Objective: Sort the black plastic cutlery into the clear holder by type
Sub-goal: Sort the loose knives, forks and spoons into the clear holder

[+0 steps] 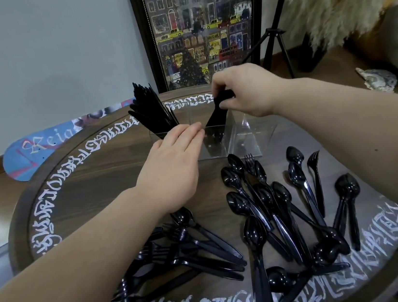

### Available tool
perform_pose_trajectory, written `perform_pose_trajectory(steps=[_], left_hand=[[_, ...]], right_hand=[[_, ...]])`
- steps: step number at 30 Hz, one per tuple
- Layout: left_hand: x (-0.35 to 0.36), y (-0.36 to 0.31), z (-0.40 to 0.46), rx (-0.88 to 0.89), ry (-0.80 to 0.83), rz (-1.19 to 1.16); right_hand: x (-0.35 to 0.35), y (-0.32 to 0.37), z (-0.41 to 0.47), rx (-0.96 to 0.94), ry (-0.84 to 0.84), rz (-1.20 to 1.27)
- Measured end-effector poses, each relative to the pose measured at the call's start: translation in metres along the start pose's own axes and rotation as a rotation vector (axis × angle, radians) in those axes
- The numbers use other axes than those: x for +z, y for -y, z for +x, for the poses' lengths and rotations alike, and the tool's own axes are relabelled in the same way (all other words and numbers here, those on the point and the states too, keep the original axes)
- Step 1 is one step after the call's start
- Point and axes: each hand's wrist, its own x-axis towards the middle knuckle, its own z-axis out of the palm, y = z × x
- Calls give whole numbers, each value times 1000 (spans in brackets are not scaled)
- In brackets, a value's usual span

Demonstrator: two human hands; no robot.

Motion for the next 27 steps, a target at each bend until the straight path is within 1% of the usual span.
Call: perform_pose_trajectory(steps=[4, 8, 13, 19, 21, 23, 25, 27], left_hand=[[-2, -1, 0, -9, 27, 8], [-2, 0, -1, -14, 36, 8], [-3, -1, -1, -25, 52, 5], [-5, -1, -2, -29, 87, 11], [-7, -2, -3, -28, 90, 18], [-12, -4, -4, -29, 92, 24], [-17, -7, -7, -27, 94, 11], [-21, -13, -13, -17, 108, -12]], right_hand=[[9, -4, -3, 83, -73, 218], [13, -5, -2, 103, -71, 296], [16, -4, 1, 90, 6, 171], [11, -7, -8, 111, 9, 162], [6, -9, -14, 139, -14, 152], [-1, -8, -27, 161, -72, 132], [-6, -3, -48, 186, -147, 139], [-3, 6, -74, 201, -170, 159]])
